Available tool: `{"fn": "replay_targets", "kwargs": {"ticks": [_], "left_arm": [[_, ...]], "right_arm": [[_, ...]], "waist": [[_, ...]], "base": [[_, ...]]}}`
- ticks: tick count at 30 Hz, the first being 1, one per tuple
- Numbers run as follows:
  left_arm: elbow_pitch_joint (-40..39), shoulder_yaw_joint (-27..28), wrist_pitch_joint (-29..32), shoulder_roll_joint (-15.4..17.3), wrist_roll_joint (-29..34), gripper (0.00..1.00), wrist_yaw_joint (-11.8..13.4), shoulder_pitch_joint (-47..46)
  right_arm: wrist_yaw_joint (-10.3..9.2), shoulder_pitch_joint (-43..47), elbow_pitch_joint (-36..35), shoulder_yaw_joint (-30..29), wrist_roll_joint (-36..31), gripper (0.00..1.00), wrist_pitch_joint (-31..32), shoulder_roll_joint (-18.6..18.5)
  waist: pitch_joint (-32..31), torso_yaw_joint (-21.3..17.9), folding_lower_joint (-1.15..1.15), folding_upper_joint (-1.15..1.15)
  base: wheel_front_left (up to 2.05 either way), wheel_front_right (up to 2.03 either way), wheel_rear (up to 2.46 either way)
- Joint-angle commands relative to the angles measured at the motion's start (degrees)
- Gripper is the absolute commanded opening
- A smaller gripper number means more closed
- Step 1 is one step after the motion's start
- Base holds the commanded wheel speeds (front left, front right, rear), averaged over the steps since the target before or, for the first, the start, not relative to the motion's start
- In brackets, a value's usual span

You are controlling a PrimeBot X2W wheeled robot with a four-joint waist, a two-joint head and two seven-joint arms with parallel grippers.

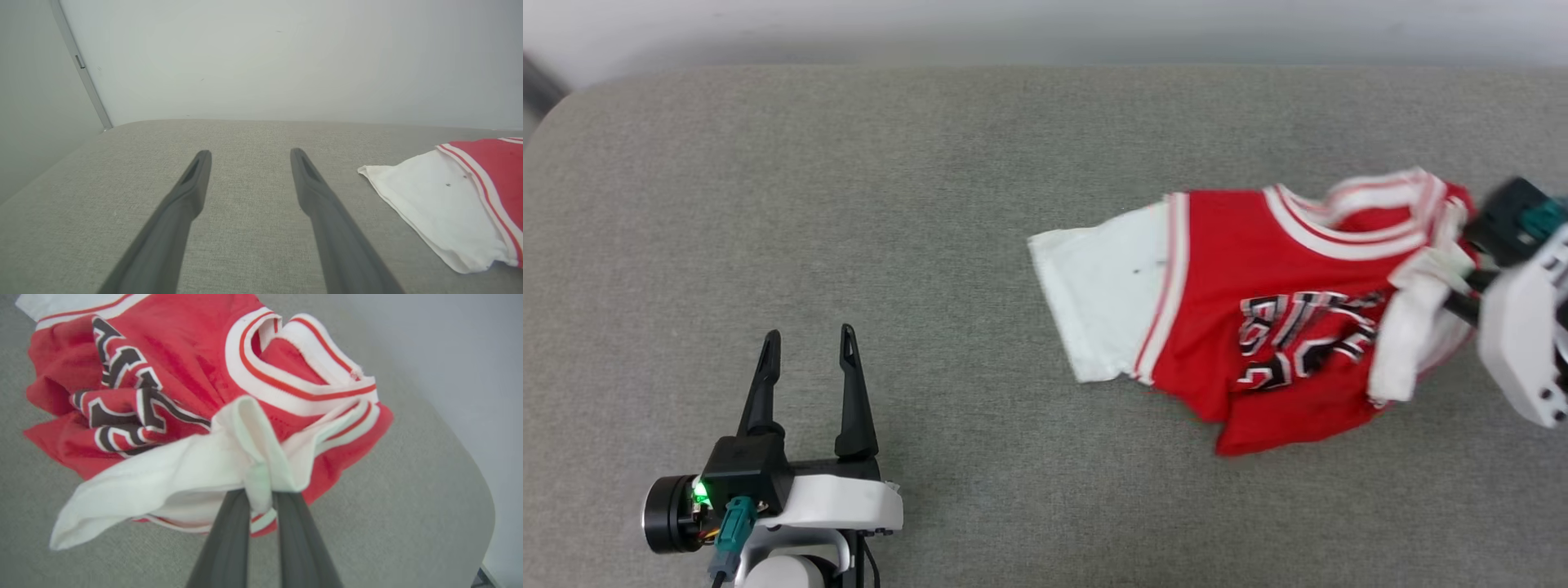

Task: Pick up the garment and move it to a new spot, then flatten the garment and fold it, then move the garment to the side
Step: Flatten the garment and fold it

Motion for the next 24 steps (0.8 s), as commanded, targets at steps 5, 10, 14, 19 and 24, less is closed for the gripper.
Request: {"fn": "replay_targets", "kwargs": {"ticks": [5, 10, 14, 19, 24], "left_arm": [[-0.36, 0.49, -0.14, 0.00, 0.33, 1.00, -0.24, 0.76], [-0.04, 0.86, -0.14, 0.00, 0.55, 1.00, -0.65, 0.76], [0.26, 1.33, -0.14, -0.02, 1.01, 1.00, -0.73, 1.28], [0.65, 2.22, -0.14, -0.01, 1.17, 1.00, -1.21, 2.30], [0.84, 2.78, -0.14, -0.01, 1.57, 1.00, -1.54, 3.30]], "right_arm": [[-0.05, 11.45, 6.74, -3.87, 3.41, 0.00, -3.80, -2.30], [-0.02, 21.39, 13.15, -4.92, 5.13, 0.00, -6.01, 0.87], [-0.02, 24.75, 15.72, -7.29, 5.12, 0.00, -9.27, 3.09], [-0.05, 24.87, 15.33, -13.64, 1.81, 1.00, -16.83, 2.32], [-0.05, 27.01, 13.65, -22.72, -3.49, 1.00, -23.17, 1.67]], "waist": [[0.61, -1.26, 0.00, 0.00], [0.56, -1.71, 0.00, 0.00], [-0.67, -2.44, 0.00, 0.00], [-3.22, -3.37, 0.00, 0.00], [-5.51, -4.68, 0.00, 0.00]], "base": [[0.00, 0.00, 0.00], [0.00, 0.00, 0.00], [0.00, 0.00, 0.00], [0.00, 0.00, 0.00], [0.00, 0.00, 0.00]]}}
